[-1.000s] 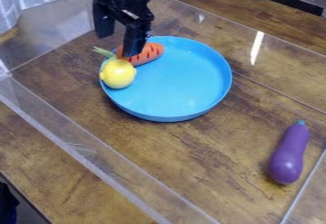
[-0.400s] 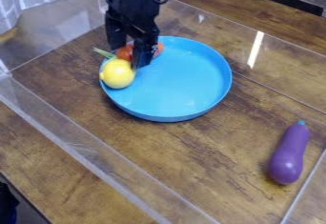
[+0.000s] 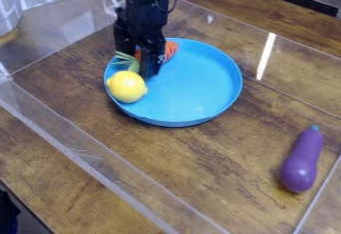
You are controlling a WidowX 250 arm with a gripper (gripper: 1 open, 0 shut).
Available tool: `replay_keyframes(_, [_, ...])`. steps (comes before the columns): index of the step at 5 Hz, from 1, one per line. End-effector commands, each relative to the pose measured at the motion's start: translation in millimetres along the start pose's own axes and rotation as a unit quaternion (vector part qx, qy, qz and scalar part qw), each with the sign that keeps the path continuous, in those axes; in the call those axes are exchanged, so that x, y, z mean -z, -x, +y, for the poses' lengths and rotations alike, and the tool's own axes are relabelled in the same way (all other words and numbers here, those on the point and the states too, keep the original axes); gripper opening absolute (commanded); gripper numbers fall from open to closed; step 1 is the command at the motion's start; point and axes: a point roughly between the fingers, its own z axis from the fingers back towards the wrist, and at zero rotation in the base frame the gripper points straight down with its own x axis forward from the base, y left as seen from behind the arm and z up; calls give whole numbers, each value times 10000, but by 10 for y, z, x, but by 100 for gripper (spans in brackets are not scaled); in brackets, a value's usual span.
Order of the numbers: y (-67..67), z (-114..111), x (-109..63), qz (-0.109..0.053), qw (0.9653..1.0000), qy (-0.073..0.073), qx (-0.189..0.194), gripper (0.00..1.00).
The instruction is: Remove the carrot from the blue tray and put it on the table
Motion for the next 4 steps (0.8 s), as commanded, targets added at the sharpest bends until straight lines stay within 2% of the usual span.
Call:
replay_keyframes(1, [-96,81,-115,-252,9996,-124,-22,100])
replay_keyframes(2, [-113,97,-89,-248,9996,-138,-22,0])
replay_keyframes(3, [-131,145,-205,-231,9995,-193,-57,0])
replay_keyframes(4, [-118,172,-187,-196,9995,-213,-145,100])
